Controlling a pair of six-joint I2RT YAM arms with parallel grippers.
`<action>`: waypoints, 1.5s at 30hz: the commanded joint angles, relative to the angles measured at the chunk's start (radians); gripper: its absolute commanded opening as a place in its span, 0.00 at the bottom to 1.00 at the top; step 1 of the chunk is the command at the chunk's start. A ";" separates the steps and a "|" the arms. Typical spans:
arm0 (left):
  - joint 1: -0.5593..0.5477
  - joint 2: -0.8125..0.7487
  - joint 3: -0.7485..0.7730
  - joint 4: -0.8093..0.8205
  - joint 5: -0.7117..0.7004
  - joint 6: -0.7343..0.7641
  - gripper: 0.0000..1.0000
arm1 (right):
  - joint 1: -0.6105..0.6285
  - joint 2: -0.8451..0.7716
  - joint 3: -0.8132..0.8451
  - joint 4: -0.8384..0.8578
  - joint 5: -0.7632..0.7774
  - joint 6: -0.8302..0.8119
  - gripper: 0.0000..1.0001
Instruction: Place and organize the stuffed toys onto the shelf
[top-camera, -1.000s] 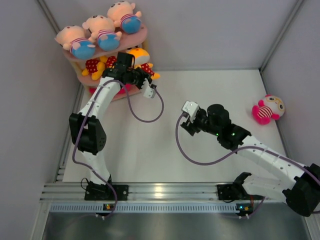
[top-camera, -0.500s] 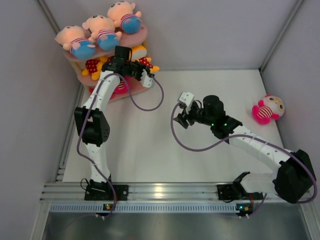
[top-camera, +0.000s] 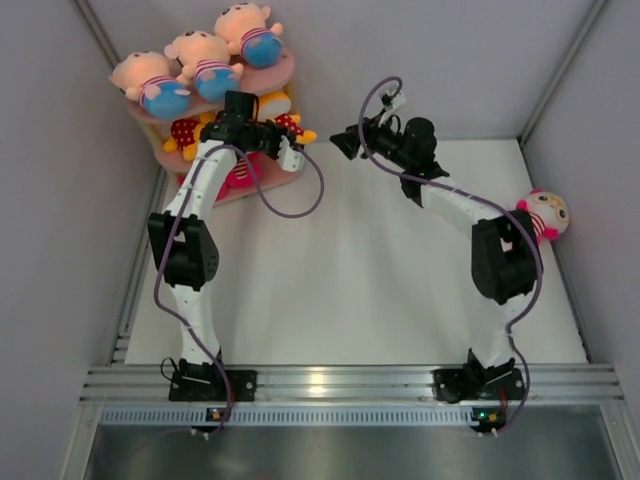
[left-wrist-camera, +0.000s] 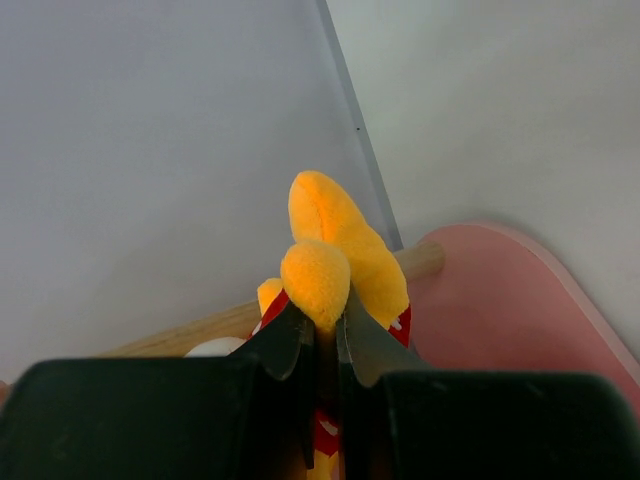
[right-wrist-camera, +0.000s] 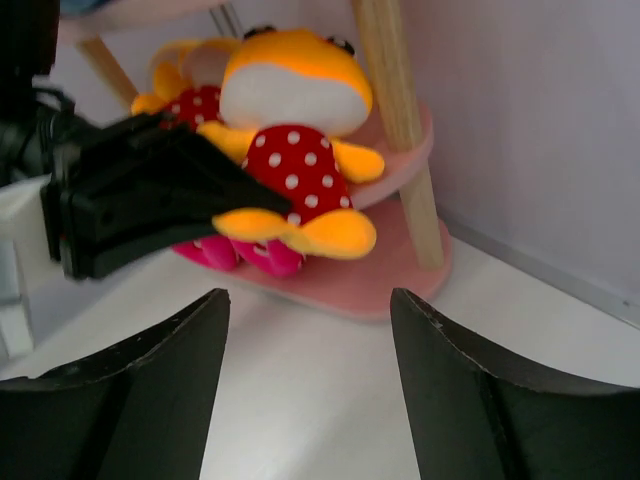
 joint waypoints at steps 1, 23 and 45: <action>0.020 0.009 0.042 0.021 0.043 0.004 0.00 | -0.008 0.158 0.192 0.197 -0.022 0.284 0.66; 0.036 0.010 0.031 0.021 0.069 0.016 0.00 | 0.066 0.435 0.450 0.166 -0.061 0.383 0.72; 0.041 -0.008 -0.004 0.021 0.067 0.037 0.00 | 0.072 0.482 0.503 0.172 -0.078 0.408 0.28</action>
